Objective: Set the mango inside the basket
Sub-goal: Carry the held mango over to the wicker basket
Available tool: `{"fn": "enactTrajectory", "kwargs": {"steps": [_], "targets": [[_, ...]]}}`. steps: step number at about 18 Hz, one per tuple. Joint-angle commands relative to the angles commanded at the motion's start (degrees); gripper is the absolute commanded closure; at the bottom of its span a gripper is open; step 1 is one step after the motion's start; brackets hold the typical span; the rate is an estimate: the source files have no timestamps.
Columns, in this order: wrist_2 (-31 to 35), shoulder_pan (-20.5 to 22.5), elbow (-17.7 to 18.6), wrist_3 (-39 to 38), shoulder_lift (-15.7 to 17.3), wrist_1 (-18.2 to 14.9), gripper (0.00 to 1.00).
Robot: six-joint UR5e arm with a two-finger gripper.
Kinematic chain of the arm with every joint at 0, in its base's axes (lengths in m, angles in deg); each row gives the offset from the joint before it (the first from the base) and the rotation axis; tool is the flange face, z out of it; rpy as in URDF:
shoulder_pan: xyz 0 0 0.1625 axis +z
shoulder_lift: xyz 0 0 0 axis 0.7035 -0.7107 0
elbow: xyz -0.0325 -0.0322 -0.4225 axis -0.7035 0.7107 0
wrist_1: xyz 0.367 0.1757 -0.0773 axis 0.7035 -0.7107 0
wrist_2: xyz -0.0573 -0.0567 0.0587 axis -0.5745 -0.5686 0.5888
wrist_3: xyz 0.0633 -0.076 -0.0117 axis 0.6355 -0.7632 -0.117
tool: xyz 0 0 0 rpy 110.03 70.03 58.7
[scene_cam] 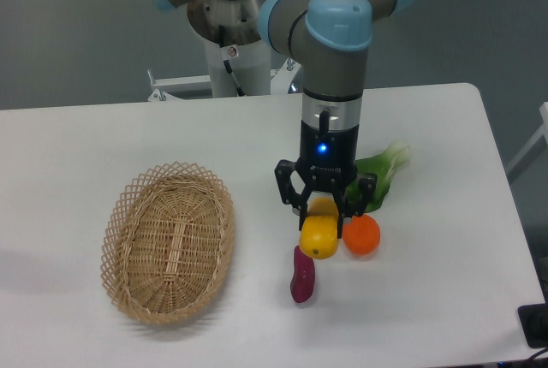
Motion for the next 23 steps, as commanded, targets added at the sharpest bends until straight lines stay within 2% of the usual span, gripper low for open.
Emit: {"fn": "enactTrajectory", "kwargs": {"steps": [7,9,12,15,20,23], "targets": [[0.44,-5.00,4.04,-7.90,2.37,-0.09,0.56],[3.76,-8.15,5.79,-9.49,2.20,0.00,0.56],[10.36,-14.05,6.07,-14.31,0.10,0.09,0.55],[11.42,-17.66,6.07,-18.62,-1.75,0.17,0.55],[11.86,-22.23,6.07,-19.69,-5.17,0.00,0.55],[15.54,-25.39,6.07,-18.55,-7.54,0.00,0.55]]}}
